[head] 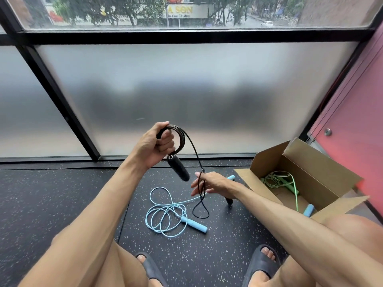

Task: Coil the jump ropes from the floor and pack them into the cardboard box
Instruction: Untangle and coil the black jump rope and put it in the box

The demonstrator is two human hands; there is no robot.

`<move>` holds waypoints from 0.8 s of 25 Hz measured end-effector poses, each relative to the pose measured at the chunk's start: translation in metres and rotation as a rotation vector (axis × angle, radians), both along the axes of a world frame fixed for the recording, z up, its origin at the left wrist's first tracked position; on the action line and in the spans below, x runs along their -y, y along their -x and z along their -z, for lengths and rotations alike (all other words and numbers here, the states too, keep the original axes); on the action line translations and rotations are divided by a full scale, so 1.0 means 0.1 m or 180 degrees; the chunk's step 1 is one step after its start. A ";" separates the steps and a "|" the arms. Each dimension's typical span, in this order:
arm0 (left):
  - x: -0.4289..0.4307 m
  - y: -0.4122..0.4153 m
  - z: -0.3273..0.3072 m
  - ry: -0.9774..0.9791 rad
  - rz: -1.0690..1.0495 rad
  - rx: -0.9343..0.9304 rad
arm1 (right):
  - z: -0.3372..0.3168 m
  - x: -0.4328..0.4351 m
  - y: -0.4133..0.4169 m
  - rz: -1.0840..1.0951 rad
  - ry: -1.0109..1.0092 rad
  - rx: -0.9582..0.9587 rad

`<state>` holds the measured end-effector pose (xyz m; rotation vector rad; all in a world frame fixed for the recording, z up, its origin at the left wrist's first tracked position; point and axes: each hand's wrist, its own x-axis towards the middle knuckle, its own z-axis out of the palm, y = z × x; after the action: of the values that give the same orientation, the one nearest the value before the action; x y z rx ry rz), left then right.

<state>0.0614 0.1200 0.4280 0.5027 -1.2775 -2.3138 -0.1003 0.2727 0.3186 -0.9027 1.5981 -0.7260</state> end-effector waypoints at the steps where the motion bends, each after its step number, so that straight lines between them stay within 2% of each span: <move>1: 0.03 0.00 0.00 -0.0100 -0.0201 -0.0107 | -0.02 -0.01 -0.04 -0.0050 -0.0096 0.0205; 3: 0.15 -0.03 0.03 -0.0382 -0.0741 -0.0271 | -0.01 -0.04 -0.08 -0.0199 -0.0245 0.0466; 6: 0.35 -0.15 0.10 -0.0724 -0.1527 -0.0361 | 0.07 -0.09 -0.05 -0.0354 -0.0416 0.0533; 12: 0.66 -0.36 0.29 -0.1053 -0.2816 0.0023 | 0.07 -0.17 0.09 -0.0240 -0.0017 -0.0156; 18: 0.82 -0.59 0.38 -0.1193 -0.3419 0.0394 | 0.14 -0.29 0.36 0.0383 0.0036 -0.0729; 20: 0.88 -0.68 0.39 -0.1170 -0.3512 0.0436 | 0.15 -0.36 0.45 0.0625 0.0044 -0.0644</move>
<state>0.1295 0.0318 0.3891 1.1443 -0.3768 -1.5326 -0.1453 0.3087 0.3038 -0.8584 1.8822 -0.8028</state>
